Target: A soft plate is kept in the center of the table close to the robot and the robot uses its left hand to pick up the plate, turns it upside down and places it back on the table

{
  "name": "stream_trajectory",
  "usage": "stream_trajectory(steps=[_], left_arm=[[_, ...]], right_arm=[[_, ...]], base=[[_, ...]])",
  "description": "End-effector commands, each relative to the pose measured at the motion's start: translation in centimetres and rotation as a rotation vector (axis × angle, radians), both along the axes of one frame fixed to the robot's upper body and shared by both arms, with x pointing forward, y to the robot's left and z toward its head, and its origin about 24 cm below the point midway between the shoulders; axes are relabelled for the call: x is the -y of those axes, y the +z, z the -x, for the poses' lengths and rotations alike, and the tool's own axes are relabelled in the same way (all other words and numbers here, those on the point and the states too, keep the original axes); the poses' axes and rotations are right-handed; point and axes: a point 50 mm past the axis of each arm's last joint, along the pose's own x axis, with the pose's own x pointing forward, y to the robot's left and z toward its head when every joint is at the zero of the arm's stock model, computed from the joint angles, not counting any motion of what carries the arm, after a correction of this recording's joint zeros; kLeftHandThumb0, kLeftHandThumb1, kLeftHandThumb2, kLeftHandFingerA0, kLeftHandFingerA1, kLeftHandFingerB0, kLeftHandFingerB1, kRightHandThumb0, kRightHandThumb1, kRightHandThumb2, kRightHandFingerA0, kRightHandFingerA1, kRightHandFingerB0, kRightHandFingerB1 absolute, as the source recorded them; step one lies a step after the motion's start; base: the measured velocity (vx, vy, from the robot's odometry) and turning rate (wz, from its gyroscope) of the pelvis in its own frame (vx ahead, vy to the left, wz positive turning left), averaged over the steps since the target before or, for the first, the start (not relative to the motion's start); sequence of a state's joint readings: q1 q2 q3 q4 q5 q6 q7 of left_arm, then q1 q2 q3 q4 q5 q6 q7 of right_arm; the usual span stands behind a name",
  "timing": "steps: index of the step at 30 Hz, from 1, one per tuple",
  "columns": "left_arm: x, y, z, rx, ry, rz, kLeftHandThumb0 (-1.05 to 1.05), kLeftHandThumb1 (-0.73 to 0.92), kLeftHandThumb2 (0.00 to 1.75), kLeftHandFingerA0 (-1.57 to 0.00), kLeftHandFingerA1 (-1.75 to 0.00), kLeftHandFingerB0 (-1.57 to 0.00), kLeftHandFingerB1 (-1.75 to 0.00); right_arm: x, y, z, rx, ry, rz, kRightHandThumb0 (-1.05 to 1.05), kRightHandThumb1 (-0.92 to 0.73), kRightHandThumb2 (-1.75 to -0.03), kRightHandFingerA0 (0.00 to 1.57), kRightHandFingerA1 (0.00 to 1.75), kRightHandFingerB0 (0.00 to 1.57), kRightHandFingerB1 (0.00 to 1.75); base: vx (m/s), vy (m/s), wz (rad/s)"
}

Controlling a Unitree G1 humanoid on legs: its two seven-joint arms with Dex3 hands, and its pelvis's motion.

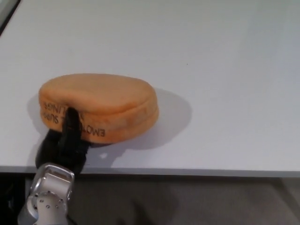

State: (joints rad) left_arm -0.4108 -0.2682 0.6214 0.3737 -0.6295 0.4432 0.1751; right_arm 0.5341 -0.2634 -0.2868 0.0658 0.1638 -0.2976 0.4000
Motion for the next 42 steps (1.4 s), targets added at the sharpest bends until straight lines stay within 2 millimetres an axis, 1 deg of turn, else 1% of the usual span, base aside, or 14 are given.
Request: stream_trajectory(steps=[1, 4, 5, 8, 11, 12, 14, 15, 24, 32, 33, 37, 38, 42], left_arm=[[2.7, -0.5, -0.1, -0.376, -0.197, 0.096, -0.44, 0.59, 0.92, -1.20, -1.45, -0.68, -1.07], [3.1, -0.6, 0.0, -0.388, -0.204, 0.090, -0.46, 0.60, 0.93, -1.20, -1.45, -0.68, -1.12], [3.3, -0.7, 0.1, -0.393, -0.207, 0.088, -0.35, 0.77, 0.63, -0.91, -1.75, -0.56, -1.15], [4.0, -1.1, 0.5, -0.400, -0.229, 0.092, -0.44, 0.61, 0.96, -1.18, -1.41, -0.68, -1.06], [4.9, -1.2, 0.6, -0.404, -0.271, 0.052, -0.49, 0.60, 0.92, -1.20, -1.46, -0.72, -1.18], [5.1, -1.1, 0.6, -0.407, -0.279, 0.050, -0.39, 0.78, 0.63, -0.92, -1.75, -0.62, -1.45], [6.4, -0.9, 0.6, -0.398, -0.325, 0.063, -0.50, 0.60, 0.93, -1.19, -1.46, -0.73, -1.18], [6.8, -0.8, 0.6, -0.397, -0.333, 0.065, -0.39, 0.78, 0.63, -0.91, -1.75, -0.61, -1.49], [11.0, 0.1, 0.8, -0.380, -0.465, 0.022, -0.41, 0.79, 0.63, -0.94, -1.75, -0.54, -1.31], [12.7, 0.5, 1.1, -0.370, -0.517, -0.021, -0.43, 0.79, 0.63, -0.94, -1.75, -0.51, -1.34], [12.7, 0.5, 1.1, -0.370, -0.514, -0.017, -0.43, 0.79, 0.64, -0.93, -1.75, -0.51, -1.46], [12.5, 0.6, 1.0, -0.366, -0.505, -0.020, -0.43, 0.78, 0.64, -0.93, -1.75, -0.52, -1.51], [12.5, 0.6, 1.0, -0.361, -0.504, -0.030, -0.43, 0.79, 0.63, -0.94, -1.75, -0.52, -1.63], [12.0, 0.4, 1.0, -0.268, -0.504, -0.066, -0.49, 0.83, 0.65, -0.76, -1.75, -0.43, -1.32]], right_arm=[[1.0, 0.6, -0.3, -0.024, -0.012, 0.029, -0.70, -0.67, -0.62, 0.63, 0.42, 0.30, 0.31], [1.0, 0.7, -0.5, -0.023, -0.012, 0.032, -0.70, -0.67, -0.62, 0.63, 0.42, 0.30, 0.31], [1.0, 0.6, -0.4, -0.022, -0.019, 0.020, -0.72, -0.55, -0.91, 0.56, 0.55, 0.24, 0.45], [1.0, 0.7, -0.4, -0.023, -0.021, 0.019, -0.71, -0.54, -0.91, 0.55, 0.55, 0.23, 0.45], [1.0, 0.8, -0.6, -0.017, -0.016, 0.022, -0.69, -0.66, -0.62, 0.63, 0.43, 0.30, 0.32], [1.0, 0.8, -0.7, -0.017, -0.016, 0.025, -0.69, -0.66, -0.62, 0.63, 0.42, 0.31, 0.32], [1.0, 0.8, -0.7, -0.022, -0.014, 0.030, -0.68, -0.66, -0.61, 0.63, 0.43, 0.30, 0.32], [1.1, 0.8, -0.7, -0.023, -0.014, 0.032, -0.68, -0.66, -0.62, 0.63, 0.42, 0.30, 0.31], [1.1, 1.0, -0.9, -0.024, -0.013, 0.039, -0.71, -0.55, -0.92, 0.55, 0.56, 0.22, 0.45], [1.0, 1.2, -0.9, -0.023, -0.014, 0.037, -0.70, -0.67, -0.62, 0.64, 0.43, 0.30, 0.32], [1.0, 1.2, -0.9, -0.024, -0.017, 0.035, -0.73, -0.55, -0.92, 0.57, 0.56, 0.24, 0.46], [1.1, 1.2, -1.0, -0.026, -0.020, 0.039, -0.72, -0.56, -0.92, 0.55, 0.55, 0.23, 0.45], [1.1, 1.2, -0.9, -0.027, -0.017, 0.042, -0.70, -0.68, -0.62, 0.63, 0.42, 0.30, 0.31], [1.0, 1.2, -0.9, -0.020, -0.015, 0.037, -0.77, -0.59, -0.92, 0.57, 0.54, 0.23, 0.44]], base=[[0.00, 0.000, 0.00], [0.00, 0.000, 0.00], [0.00, 0.000, 0.00], [0.00, 0.000, 0.00], [0.00, 0.000, 0.00], [0.00, 0.000, 0.00], [0.00, 0.000, 0.00], [0.00, 0.000, 0.00], [0.00, 0.000, 0.00], [0.00, 0.000, 0.00], [0.00, 0.000, 0.00], [0.00, 0.000, 0.00], [0.00, 0.000, 0.00], [0.00, 0.000, 0.00]])
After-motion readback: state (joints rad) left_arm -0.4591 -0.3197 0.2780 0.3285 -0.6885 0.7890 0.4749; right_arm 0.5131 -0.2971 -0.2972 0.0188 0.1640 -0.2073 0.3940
